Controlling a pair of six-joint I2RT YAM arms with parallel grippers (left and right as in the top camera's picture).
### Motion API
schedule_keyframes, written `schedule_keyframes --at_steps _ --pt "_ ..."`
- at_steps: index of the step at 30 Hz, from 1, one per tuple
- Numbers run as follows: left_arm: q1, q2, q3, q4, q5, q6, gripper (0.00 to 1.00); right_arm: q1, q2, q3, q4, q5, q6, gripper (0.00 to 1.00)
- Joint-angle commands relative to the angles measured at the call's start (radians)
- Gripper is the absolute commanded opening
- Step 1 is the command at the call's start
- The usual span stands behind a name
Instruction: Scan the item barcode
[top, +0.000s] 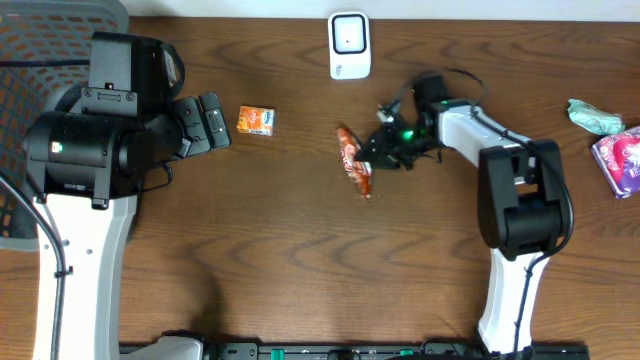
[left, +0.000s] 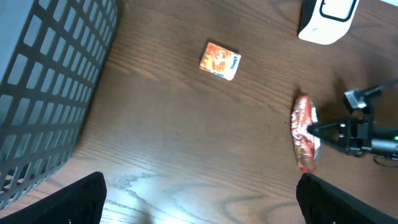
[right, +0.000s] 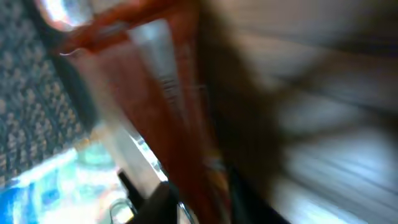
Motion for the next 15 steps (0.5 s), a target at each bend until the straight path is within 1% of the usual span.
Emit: schedule_keyframes --at_steps 1,4,6,8,10,11,15 --pt "0.004 0.001 0.005 -0.003 -0.013 -0.001 0.98 -0.093 -0.02 0.045 -0.076 0.187 0.024 0.34" --pt "0.004 0.001 0.005 -0.003 -0.013 -0.001 0.98 -0.15 -0.042 0.149 -0.242 0.276 -0.066 0.35" --pt "0.004 0.001 0.005 -0.003 -0.013 -0.001 0.98 -0.155 -0.061 0.225 -0.333 0.295 -0.135 0.35" --pt "0.004 0.001 0.005 -0.003 -0.013 -0.001 0.98 -0.134 -0.08 0.293 -0.404 0.343 -0.18 0.37" --pt "0.004 0.001 0.005 -0.003 -0.013 -0.001 0.98 -0.1 -0.095 0.336 -0.443 0.389 -0.217 0.43" --pt "0.004 0.001 0.005 -0.003 -0.013 -0.001 0.98 -0.074 -0.105 0.351 -0.454 0.41 -0.238 0.48" --pt "0.004 0.001 0.005 -0.003 -0.013 -0.001 0.98 0.01 -0.108 0.353 -0.454 0.44 -0.248 0.61"
